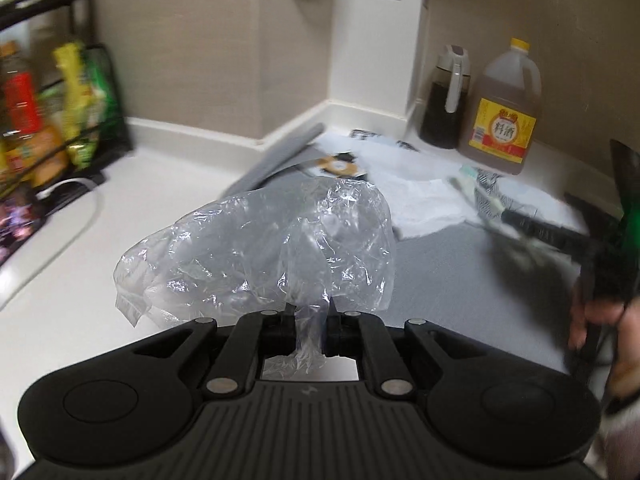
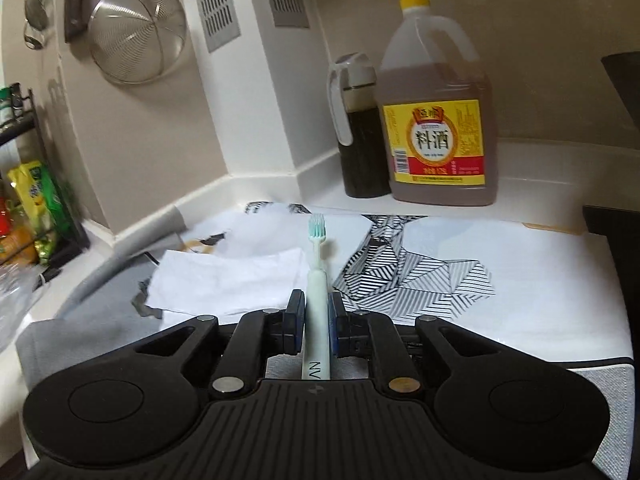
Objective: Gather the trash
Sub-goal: 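Grasp the clear plastic bag with the left gripper while the right grasps the mint toothbrush, then carry the plastic bag and toothbrush down toward the trash bin with both grippers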
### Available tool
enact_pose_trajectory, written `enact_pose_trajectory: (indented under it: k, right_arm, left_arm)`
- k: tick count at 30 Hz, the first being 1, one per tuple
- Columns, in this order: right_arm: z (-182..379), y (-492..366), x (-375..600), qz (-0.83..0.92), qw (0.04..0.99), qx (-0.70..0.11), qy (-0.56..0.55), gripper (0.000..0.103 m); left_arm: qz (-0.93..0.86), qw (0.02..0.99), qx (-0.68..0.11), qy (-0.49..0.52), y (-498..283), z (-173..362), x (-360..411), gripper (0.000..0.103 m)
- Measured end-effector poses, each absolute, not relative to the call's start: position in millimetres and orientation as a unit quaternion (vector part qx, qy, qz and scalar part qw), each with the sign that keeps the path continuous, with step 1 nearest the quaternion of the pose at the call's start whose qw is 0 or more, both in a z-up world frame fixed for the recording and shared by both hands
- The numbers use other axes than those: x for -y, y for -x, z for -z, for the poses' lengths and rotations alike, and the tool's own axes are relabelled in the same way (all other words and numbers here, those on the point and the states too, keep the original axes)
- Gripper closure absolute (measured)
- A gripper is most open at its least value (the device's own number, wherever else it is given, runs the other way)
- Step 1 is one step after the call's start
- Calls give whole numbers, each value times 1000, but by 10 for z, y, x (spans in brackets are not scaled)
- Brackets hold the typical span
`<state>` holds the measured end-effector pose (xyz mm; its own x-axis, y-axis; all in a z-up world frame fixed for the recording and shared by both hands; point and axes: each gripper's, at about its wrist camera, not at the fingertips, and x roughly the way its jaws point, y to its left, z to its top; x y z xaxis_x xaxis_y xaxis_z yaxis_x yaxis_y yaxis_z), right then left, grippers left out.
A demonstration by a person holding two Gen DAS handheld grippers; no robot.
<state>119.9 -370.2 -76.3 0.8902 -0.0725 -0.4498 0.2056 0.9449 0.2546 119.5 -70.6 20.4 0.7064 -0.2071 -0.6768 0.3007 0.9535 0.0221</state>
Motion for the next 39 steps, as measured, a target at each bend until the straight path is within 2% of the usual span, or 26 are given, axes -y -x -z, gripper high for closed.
enact_pose_trajectory:
  k: [8, 19, 29, 39]
  right_arm:
    - [679, -997, 3690, 59, 960, -203, -186, 89]
    - [172, 261, 2981, -21, 968, -195, -157, 89]
    - [197, 1122, 2211, -111, 947, -266, -143, 89]
    - [700, 1358, 1773, -151, 901, -377, -151, 89]
  left_arm:
    - [111, 924, -360, -71, -282, -53, 150, 93]
    - [127, 921, -362, -65, 490, 268, -175, 93]
    - [129, 919, -369, -60, 1060, 547, -394, 93]
    - [108, 914, -389, -41, 1302, 703, -543, 93]
